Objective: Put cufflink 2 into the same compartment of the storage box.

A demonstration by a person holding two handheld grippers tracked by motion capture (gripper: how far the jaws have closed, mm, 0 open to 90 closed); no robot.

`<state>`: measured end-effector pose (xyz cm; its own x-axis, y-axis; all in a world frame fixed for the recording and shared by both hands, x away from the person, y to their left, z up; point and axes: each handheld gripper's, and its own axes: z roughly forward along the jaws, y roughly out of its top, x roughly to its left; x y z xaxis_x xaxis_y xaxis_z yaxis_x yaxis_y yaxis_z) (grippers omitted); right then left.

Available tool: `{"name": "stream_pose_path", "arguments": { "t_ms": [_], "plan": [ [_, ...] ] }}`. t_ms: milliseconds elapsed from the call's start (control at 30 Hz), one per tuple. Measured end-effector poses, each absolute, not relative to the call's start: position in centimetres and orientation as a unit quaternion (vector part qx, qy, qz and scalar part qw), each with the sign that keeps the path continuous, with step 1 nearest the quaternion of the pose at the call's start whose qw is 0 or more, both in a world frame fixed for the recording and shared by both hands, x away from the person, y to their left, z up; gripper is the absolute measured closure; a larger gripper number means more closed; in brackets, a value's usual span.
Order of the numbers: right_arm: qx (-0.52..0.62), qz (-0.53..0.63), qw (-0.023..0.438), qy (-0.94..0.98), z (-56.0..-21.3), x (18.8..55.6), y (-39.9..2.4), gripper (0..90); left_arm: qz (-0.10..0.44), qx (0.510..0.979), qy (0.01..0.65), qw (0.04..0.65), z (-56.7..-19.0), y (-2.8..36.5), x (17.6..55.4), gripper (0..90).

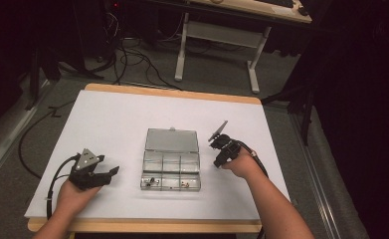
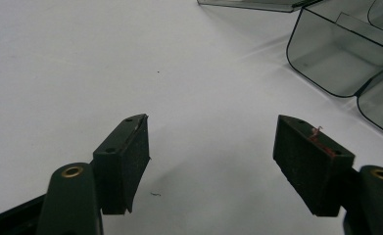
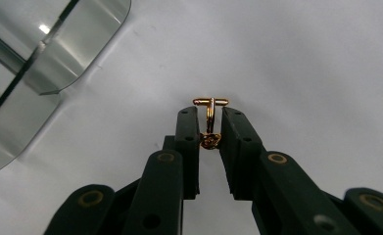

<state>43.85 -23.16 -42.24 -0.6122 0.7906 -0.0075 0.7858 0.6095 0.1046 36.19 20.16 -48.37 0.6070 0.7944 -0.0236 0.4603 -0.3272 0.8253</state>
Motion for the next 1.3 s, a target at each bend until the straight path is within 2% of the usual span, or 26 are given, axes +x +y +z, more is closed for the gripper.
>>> {"name": "stream_pose_path", "arguments": {
  "t_ms": [600,1300],
  "plan": [
    [0.42,0.077,0.021,0.904,-39.8,41.0,-23.1,79.0,0.196,0.79,0.398,0.423,-48.4,20.2,36.2,30.2],
    [0.346,0.092,0.014,0.933,-38.1,39.0,-17.5,79.0,0.195,0.788,0.399,0.425,-48.4,20.3,36.2,30.2]
  ]
}}
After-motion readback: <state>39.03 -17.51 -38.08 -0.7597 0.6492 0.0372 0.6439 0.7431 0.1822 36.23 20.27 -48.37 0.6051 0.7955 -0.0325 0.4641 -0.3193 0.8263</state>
